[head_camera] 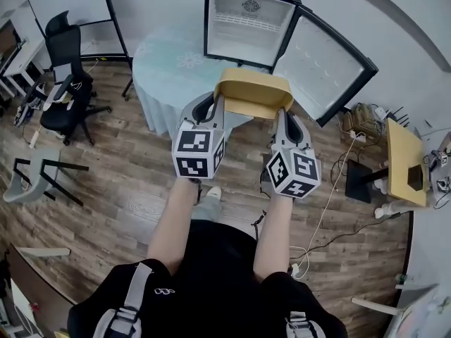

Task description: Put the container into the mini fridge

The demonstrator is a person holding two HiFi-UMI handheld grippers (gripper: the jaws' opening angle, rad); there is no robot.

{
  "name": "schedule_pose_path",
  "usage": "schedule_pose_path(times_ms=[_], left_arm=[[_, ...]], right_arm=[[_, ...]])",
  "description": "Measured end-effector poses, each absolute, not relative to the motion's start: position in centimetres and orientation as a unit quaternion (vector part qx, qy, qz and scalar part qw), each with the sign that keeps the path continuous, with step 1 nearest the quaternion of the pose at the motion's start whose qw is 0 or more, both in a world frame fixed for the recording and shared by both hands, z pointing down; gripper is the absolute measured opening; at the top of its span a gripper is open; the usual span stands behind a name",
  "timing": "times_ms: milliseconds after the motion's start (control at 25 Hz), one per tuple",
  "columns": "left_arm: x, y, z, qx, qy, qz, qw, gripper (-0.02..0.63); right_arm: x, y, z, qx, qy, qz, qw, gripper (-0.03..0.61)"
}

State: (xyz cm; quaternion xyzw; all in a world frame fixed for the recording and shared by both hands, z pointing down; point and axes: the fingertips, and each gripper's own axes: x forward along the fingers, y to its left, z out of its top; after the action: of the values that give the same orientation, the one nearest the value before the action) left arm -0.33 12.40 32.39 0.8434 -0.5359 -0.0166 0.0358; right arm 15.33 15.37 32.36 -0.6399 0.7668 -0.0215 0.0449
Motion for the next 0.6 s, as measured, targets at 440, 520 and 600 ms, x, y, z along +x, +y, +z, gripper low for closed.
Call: schedule_pose_path(times_ms=[440,520,600], left_arm=[[0.4,5.4,32.7,0.847,-0.531,-0.016,0.025,0.023],[0.7,3.7,33.2,0.849,-0.528,-0.014,0.026,0.023],[1.0,2.0,34.0,0.851,-0.524,-0.010,0.032,0.023]], right_arm=[[16.0,8.6,33.2,-0.644,0.763,-0.021,0.050,0.018],[16.2,7.1,33.7,-0.647,0.761,-0.025,0.050,0.018],[16.5,5.6,34.5,-0.651,0.758,-0.030,0.045,0.018]])
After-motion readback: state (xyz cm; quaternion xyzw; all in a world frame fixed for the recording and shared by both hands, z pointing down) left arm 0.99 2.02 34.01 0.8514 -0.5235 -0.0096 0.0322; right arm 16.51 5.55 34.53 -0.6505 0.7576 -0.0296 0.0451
